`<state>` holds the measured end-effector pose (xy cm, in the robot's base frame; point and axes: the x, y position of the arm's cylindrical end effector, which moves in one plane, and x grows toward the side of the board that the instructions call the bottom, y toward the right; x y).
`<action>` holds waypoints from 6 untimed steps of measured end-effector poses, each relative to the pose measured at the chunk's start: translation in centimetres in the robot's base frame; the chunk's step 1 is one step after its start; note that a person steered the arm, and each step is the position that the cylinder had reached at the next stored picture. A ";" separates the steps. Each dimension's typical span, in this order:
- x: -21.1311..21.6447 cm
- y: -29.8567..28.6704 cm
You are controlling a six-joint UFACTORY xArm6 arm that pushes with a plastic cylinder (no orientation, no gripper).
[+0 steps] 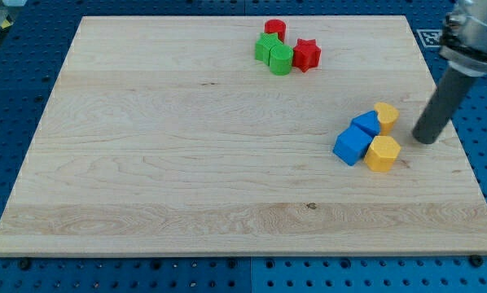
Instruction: Push the blue triangle and yellow heart into the blue cube
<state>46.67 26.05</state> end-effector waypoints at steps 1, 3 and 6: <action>-4.5 0.8; -3.6 -2.0; -4.7 -3.7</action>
